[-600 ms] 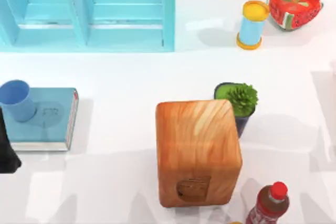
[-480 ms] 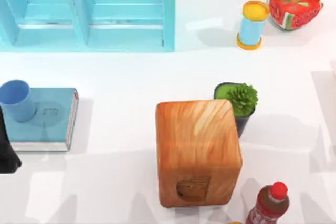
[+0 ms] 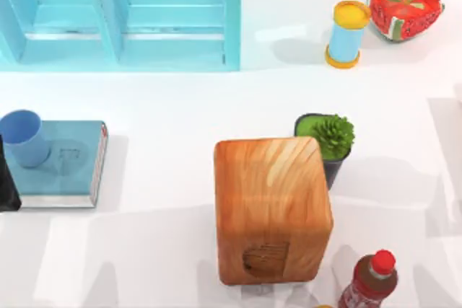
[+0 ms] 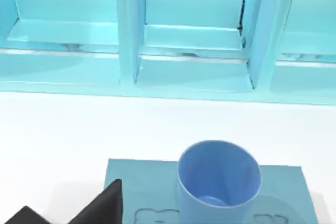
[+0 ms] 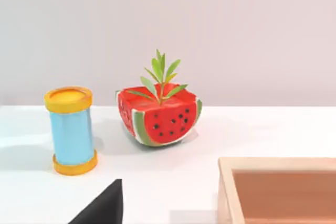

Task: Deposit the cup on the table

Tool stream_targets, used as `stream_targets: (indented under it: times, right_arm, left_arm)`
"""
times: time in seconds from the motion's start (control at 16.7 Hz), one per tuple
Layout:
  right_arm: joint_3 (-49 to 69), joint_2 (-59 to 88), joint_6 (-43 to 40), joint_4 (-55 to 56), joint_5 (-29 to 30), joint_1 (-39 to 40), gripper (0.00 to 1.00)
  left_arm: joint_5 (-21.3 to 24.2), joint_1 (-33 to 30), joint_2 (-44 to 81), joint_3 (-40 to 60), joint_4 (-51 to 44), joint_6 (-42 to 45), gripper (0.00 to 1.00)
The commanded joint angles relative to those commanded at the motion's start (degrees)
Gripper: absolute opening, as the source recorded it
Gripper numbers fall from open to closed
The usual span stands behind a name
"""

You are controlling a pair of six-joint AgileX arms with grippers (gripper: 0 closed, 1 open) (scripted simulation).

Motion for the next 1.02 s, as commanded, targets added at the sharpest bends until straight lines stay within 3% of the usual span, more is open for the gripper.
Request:
stream_targets:
  times: [0.72,1.02]
  right_arm:
    - [0.00,0.00,0.00,0.00,0.00,0.00,1.00]
    - [0.00,0.00,0.00,0.00,0.00,0.00,1.00]
  left_arm:
    - [0.28,-4.30,59.24,57.81,-44.30,-0.82,1.00]
    - [0.50,-5.52,79.08,75.97,-59.28,-2.00,1.00]
